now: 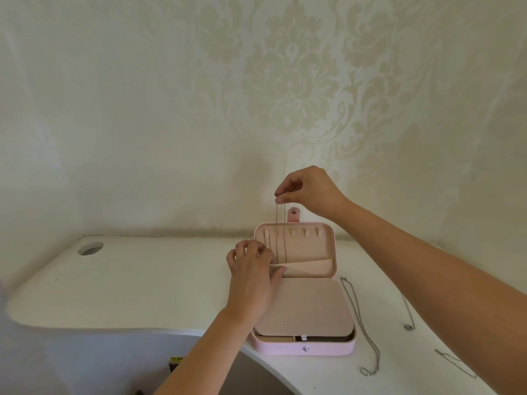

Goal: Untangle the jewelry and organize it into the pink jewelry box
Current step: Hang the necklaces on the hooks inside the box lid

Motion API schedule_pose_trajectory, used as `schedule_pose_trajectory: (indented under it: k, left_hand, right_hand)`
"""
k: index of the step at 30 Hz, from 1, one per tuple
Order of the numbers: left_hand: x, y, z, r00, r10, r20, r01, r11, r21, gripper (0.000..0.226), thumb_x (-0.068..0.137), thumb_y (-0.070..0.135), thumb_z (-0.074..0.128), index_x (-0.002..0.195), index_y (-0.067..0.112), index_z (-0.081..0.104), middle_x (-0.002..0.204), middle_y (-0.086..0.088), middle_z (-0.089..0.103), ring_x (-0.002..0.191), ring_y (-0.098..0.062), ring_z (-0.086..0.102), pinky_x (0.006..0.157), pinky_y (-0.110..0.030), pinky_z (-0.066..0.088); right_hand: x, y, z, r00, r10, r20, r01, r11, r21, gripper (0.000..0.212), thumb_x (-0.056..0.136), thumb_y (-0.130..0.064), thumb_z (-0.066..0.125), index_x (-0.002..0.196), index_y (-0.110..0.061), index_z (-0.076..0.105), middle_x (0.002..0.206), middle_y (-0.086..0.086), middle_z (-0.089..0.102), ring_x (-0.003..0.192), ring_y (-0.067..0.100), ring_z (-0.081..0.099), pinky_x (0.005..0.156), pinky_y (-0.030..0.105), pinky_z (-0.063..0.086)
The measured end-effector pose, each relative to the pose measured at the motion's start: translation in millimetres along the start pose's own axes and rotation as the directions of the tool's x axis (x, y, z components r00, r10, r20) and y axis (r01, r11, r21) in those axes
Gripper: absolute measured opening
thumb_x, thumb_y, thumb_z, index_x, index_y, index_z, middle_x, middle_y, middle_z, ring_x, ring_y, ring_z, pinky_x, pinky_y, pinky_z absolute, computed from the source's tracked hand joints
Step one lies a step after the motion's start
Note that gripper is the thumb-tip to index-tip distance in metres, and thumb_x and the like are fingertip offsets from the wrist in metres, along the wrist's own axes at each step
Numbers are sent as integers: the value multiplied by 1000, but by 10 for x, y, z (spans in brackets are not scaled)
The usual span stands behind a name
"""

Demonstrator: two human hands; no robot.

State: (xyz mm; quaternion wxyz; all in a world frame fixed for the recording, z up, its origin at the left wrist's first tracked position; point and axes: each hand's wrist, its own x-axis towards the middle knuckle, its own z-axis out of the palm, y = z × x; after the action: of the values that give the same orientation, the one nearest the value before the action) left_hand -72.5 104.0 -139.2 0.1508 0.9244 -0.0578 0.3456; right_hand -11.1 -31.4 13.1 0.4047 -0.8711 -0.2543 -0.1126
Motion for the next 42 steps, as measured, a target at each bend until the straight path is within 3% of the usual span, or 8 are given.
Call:
schedule_pose_trajectory:
  k: [5,10,13,17,23,30,36,42]
  left_hand:
    - [0,4,3,1000,-3,-11,4,1000,2,20,70,39,76,74,22,67,94,-1,59,98,-28,54,84,-41,40]
    - [-10,-3,15,1000,7,-31,-8,1000,-21,20,70,37,77,75,21,67,94,-1,59,98,-28,52,85,-41,39]
    - [-3,-3,24,999,4,-50,-6,999,-38,21,66,35,81,72,22,66,91,0,58,96,-26,51,83,-40,41]
    - [-12,-9,34,998,13,-57,-17,998,-62,21,66,31,82,73,19,66,91,-2,58,93,-29,55,82,-42,41]
    - [-1,-23,89,997,8,-79,-13,998,-67,23,63,31,83,72,19,65,90,-1,57,94,-19,41,85,-33,24]
    - [-3,2,77,999,-26,-29,24,997,-80,21,66,29,81,74,17,66,93,-3,57,93,-28,52,83,-33,22]
    - [7,-23,66,1000,-20,-22,18,994,-109,18,69,27,79,76,15,67,96,-4,56,96,-29,50,86,-34,22]
    - [-6,-42,81,997,2,-75,-12,991,-132,17,70,29,79,74,18,66,95,-2,55,95,-18,38,84,-30,20]
  right_hand:
    - [-136,148,171,999,25,34,-24,1000,-15,9,72,-8,79,77,-12,74,71,-3,69,59,-2,61,63,12,51]
    - [-223,336,368,998,-60,19,62,980,-187,7,72,-12,77,79,-13,76,80,1,64,65,5,53,66,20,45]
    - [-279,425,490,995,-99,-21,86,941,-328,8,78,-17,73,85,-14,76,82,2,61,68,7,47,68,25,41]
    - [-331,447,607,990,-62,-129,4,914,-406,12,83,-22,67,90,-16,76,85,0,62,80,8,42,67,25,34]
    - [-397,432,674,963,37,-266,-142,911,-387,11,83,-29,65,77,-26,74,74,-12,52,81,10,47,66,32,46]
    - [-325,367,581,992,70,-103,-109,894,-435,13,85,-24,64,85,-16,74,79,-8,52,90,14,46,67,32,42]
    - [-251,297,512,994,108,1,-97,898,-429,15,85,-21,65,91,-12,75,82,-1,64,79,13,51,66,25,35]
    - [-348,321,585,989,-9,-150,-54,910,-412,15,87,-24,62,89,-15,74,93,-2,62,84,16,58,66,27,39]
